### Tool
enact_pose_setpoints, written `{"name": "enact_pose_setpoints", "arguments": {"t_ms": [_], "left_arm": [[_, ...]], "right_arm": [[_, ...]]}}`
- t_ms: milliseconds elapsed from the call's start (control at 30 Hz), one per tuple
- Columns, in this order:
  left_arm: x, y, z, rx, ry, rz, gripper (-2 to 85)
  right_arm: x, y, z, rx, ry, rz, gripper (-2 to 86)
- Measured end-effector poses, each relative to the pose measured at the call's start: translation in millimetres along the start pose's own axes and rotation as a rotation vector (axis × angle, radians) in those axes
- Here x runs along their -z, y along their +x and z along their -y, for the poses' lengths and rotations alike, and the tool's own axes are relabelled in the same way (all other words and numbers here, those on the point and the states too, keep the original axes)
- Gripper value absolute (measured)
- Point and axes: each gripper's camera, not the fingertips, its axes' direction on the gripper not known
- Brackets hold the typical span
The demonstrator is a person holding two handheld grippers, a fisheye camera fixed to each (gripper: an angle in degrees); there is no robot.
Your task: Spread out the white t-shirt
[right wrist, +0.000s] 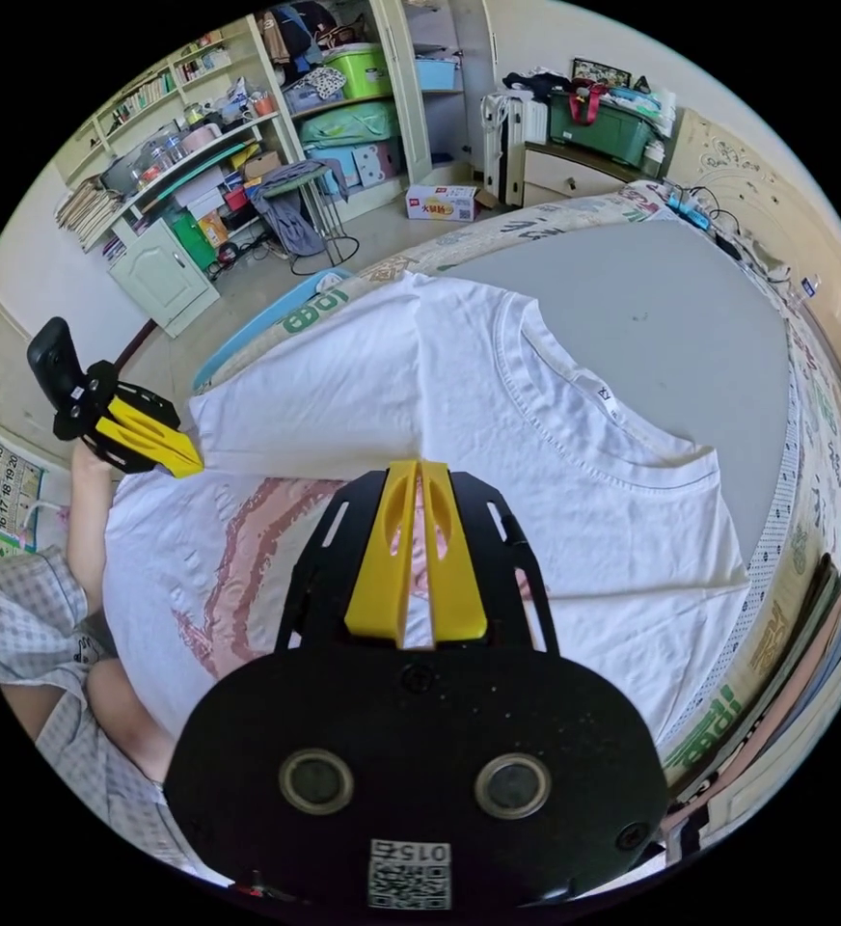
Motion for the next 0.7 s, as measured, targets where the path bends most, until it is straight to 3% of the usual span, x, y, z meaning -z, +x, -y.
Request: {"name": "enact_pose_setpoints", "arguments": {"t_ms": [200,467,600,700], "left_arm": [[-6.4,4.8,10.4,-0.003,-0.035,0.011,-0.6],[-4.8,-17.4,9.1,0.131,-0.108,-0.165,-0.4],[12.0,-23.6,9.1,0.179,-0.083,-0.123,0.1],[23.8,-27.8,31.7,0.178,-0.081,0.041,2.6]], "right_arm": [[-23.2,-6.3,5.7,0.007,-0.039,0.03,-0.9],[-62.1,-30.0,0.6,0.009,-0.064,0.024,-0.6],[-80.3,-12.5,-11.3,-0.089,-0.044,0.169,0.2],[-63.1,12.0,-47.5,-0.163,0.075,0.21,2.7]]}}
